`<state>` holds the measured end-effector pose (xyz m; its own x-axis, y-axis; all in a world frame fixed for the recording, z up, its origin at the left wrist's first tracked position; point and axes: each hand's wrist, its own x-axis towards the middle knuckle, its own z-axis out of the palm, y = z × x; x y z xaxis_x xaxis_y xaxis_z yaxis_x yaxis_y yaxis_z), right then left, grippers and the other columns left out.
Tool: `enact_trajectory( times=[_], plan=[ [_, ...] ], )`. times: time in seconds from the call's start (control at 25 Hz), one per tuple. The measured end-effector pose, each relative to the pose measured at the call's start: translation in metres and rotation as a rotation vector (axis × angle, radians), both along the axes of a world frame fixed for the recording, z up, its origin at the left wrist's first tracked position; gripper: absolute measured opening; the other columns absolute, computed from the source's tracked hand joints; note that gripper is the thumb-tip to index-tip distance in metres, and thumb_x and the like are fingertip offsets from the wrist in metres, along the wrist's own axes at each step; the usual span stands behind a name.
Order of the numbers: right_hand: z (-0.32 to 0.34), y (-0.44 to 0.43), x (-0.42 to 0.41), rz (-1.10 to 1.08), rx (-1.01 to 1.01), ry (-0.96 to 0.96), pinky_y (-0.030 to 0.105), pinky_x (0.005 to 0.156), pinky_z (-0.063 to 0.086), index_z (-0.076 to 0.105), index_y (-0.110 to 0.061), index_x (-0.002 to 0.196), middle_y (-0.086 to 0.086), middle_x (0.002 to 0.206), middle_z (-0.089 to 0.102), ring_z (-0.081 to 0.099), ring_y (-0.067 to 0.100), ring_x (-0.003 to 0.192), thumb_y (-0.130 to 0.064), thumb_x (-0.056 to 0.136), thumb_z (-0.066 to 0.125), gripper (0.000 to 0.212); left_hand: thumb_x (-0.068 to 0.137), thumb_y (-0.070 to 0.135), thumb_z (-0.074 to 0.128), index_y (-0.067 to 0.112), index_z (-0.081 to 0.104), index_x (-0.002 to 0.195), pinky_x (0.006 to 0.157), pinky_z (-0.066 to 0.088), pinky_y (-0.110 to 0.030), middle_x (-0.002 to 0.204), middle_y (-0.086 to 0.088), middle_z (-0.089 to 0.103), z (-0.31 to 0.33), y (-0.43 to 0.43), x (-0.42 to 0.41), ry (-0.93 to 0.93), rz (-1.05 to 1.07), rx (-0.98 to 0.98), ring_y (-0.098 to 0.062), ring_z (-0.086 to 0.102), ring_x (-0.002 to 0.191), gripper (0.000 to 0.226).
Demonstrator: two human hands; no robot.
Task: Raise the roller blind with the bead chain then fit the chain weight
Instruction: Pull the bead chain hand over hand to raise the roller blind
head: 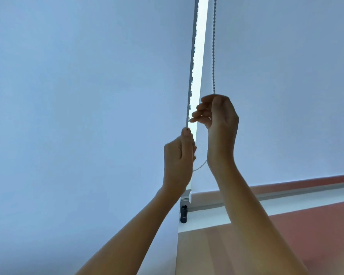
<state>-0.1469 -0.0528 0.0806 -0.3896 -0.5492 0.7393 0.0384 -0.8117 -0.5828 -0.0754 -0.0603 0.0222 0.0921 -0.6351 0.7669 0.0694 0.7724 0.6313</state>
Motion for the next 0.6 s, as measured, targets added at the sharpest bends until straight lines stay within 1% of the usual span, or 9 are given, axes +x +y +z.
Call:
enact_trajectory(
  times=[0.08, 0.16, 0.2, 0.24, 0.28, 0.36, 0.44, 0.52, 0.6],
  plan=[
    [0.016, 0.003, -0.001, 0.176, 0.034, 0.053, 0.031, 0.063, 0.053, 0.059, -0.004, 0.092, 0.006, 0.075, 0.061, 0.062, 0.018, 0.063, -0.014, 0.103, 0.040, 0.024, 0.098, 0.039, 0.030, 0.029, 0.037, 0.047, 0.043, 0.025, -0.021, 0.040, 0.011, 0.032, -0.030, -0.002, 0.000, -0.068, -0.002, 0.045, -0.006, 0.031, 0.038, 0.052],
    [0.030, 0.009, -0.002, 0.350, 0.117, 0.148, 0.030, 0.062, 0.050, 0.060, -0.007, 0.095, 0.003, 0.077, 0.062, 0.059, 0.017, 0.062, -0.022, 0.103, 0.041, 0.026, 0.097, 0.041, 0.029, 0.020, 0.036, 0.051, 0.045, 0.026, -0.026, 0.042, 0.007, 0.032, -0.057, -0.007, 0.005, -0.130, 0.008, 0.098, -0.010, 0.030, 0.040, 0.052],
    [0.039, 0.012, -0.001, 0.447, 0.154, 0.185, 0.030, 0.059, 0.047, 0.061, -0.010, 0.096, 0.001, 0.076, 0.060, 0.056, 0.016, 0.059, -0.026, 0.103, 0.042, 0.026, 0.097, 0.043, 0.029, 0.016, 0.036, 0.053, 0.046, 0.027, -0.030, 0.044, 0.002, 0.032, -0.065, -0.010, 0.008, -0.166, 0.026, 0.112, -0.015, 0.032, 0.042, 0.052],
    [0.048, 0.014, 0.000, 0.534, 0.181, 0.204, 0.028, 0.054, 0.042, 0.061, -0.012, 0.094, -0.001, 0.072, 0.057, 0.050, 0.015, 0.054, -0.029, 0.102, 0.043, 0.025, 0.096, 0.046, 0.029, 0.012, 0.036, 0.056, 0.048, 0.027, -0.034, 0.046, -0.005, 0.031, -0.068, -0.012, 0.010, -0.201, 0.043, 0.115, -0.024, 0.032, 0.044, 0.053],
    [0.058, 0.015, 0.002, 0.577, 0.203, 0.210, 0.026, 0.050, 0.034, 0.061, -0.014, 0.091, -0.003, 0.066, 0.052, 0.041, 0.013, 0.050, -0.031, 0.101, 0.045, 0.025, 0.095, 0.048, 0.028, 0.009, 0.035, 0.057, 0.050, 0.027, -0.036, 0.048, -0.011, 0.031, -0.068, -0.013, 0.011, -0.229, 0.059, 0.112, -0.030, 0.032, 0.046, 0.055],
    [0.075, 0.015, 0.008, 0.533, 0.232, 0.189, 0.024, 0.046, 0.018, 0.053, -0.019, 0.074, -0.007, 0.055, 0.036, 0.023, 0.010, 0.044, -0.036, 0.100, 0.047, 0.032, 0.096, 0.047, 0.028, 0.005, 0.037, 0.057, 0.052, 0.027, -0.037, 0.051, -0.019, 0.034, -0.063, -0.013, 0.014, -0.262, 0.077, 0.102, -0.033, 0.035, 0.047, 0.058],
    [0.081, 0.013, 0.015, 0.442, 0.213, 0.122, 0.021, 0.042, 0.010, 0.034, -0.024, 0.059, -0.009, 0.049, 0.020, 0.012, 0.009, 0.041, -0.041, 0.101, 0.044, 0.047, 0.099, 0.042, 0.029, 0.005, 0.038, 0.058, 0.052, 0.027, -0.035, 0.050, -0.012, 0.033, -0.059, -0.013, 0.016, -0.284, 0.052, 0.097, -0.032, 0.034, 0.048, 0.056],
    [0.078, 0.009, 0.021, 0.381, 0.143, 0.063, 0.019, 0.041, 0.009, 0.022, -0.025, 0.057, -0.010, 0.048, 0.014, 0.008, 0.009, 0.039, -0.046, 0.102, 0.036, 0.052, 0.099, 0.043, 0.029, 0.007, 0.037, 0.058, 0.050, 0.025, -0.034, 0.049, -0.003, 0.030, -0.060, -0.014, 0.018, -0.287, 0.006, 0.107, -0.022, 0.031, 0.048, 0.056],
    [0.074, 0.007, 0.025, 0.356, 0.067, 0.029, 0.018, 0.041, 0.009, 0.019, -0.025, 0.059, -0.010, 0.049, 0.013, 0.007, 0.010, 0.040, -0.048, 0.102, 0.033, 0.051, 0.096, 0.047, 0.029, 0.008, 0.036, 0.056, 0.048, 0.023, -0.031, 0.047, 0.002, 0.029, -0.058, -0.017, 0.023, -0.284, -0.037, 0.139, -0.015, 0.029, 0.046, 0.056]
  ],
)
